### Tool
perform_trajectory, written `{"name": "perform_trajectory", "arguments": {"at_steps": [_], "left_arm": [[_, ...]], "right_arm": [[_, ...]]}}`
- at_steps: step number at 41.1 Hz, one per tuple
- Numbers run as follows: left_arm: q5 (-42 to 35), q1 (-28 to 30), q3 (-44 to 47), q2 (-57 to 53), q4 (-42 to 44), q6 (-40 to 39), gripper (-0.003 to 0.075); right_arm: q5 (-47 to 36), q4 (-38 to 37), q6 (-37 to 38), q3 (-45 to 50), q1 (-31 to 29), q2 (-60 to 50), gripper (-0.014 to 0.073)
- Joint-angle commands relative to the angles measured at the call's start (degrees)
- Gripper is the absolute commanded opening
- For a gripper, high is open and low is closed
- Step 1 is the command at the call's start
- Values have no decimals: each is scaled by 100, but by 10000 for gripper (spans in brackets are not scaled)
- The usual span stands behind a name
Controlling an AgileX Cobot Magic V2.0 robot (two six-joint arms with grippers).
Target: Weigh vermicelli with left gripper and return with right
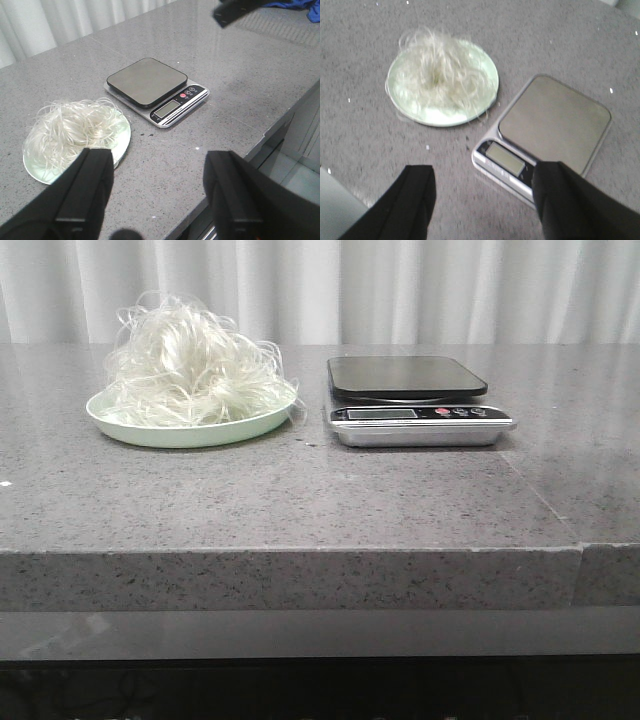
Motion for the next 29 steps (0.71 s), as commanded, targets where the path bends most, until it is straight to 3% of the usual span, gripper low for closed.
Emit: {"name": "perform_trajectory", "arguments": {"at_steps": [1, 16, 29], "left_arm": [[-432, -39, -155, 10, -83, -62, 459], [-432, -39, -155, 10, -83, -62, 459], [-432, -39, -155, 10, -83, -62, 431]], "right_arm": [[-400, -142, 36, 391, -31, -652, 525], [-352, -142, 40, 2161, -31, -2531, 525], [-255, -142, 35, 2679, -31, -3400, 504]]}}
